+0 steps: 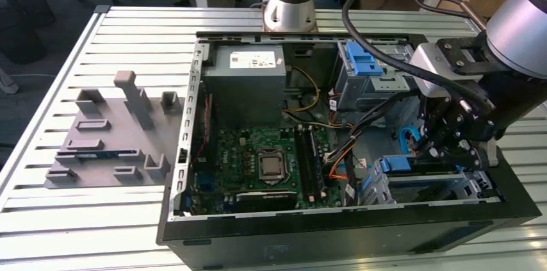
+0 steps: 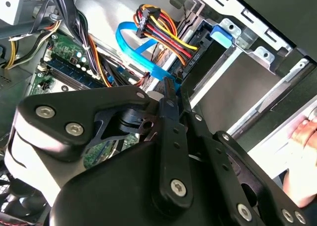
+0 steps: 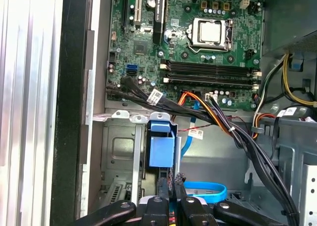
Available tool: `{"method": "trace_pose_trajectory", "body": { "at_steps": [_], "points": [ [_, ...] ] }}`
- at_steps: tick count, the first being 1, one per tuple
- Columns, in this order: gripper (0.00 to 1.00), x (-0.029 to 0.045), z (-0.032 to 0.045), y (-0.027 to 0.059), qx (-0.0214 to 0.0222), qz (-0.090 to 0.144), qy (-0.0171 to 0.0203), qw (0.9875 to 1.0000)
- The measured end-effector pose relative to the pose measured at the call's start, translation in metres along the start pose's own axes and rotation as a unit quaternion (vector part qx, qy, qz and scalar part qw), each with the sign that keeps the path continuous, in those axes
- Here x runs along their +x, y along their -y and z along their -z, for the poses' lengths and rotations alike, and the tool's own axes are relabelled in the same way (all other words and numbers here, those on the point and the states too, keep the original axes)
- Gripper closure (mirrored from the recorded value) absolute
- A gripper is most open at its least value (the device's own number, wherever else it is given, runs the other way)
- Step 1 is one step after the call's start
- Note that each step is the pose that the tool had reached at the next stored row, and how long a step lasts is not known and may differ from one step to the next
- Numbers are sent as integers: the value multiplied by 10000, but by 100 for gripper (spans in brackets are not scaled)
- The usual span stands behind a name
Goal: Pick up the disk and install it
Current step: 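Insert the second disk wire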
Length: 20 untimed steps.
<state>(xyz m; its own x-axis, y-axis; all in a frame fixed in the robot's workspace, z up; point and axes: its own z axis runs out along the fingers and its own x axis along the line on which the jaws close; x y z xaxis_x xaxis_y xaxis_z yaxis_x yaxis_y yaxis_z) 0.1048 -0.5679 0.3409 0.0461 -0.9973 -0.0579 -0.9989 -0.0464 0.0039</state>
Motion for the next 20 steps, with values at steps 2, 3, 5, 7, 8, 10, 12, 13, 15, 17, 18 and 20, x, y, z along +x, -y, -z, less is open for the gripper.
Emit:
{"method": "trace_pose_trajectory", "body": {
  "at_steps": [2,3,5,7,8,10,12,13,15,17,18,20],
  "points": [
    [84,5,-6,1,6,1,2,10000],
    [84,7,-10,0,8,1,3,10000],
    [84,9,-16,-1,10,1,3,10000],
    [84,10,-21,0,11,1,3,10000],
    [84,10,-24,0,11,1,3,10000],
    [84,10,-28,0,11,-3,3,10000],
    [84,11,-31,3,11,-9,3,10000],
    [84,12,-33,6,11,-11,4,10000],
    [84,14,-37,8,12,-14,6,10000],
    [84,15,-42,9,12,-15,9,10000],
    [84,16,-45,9,12,-17,10,10000],
    [84,16,-50,9,12,-24,12,10000]
  ]
}}
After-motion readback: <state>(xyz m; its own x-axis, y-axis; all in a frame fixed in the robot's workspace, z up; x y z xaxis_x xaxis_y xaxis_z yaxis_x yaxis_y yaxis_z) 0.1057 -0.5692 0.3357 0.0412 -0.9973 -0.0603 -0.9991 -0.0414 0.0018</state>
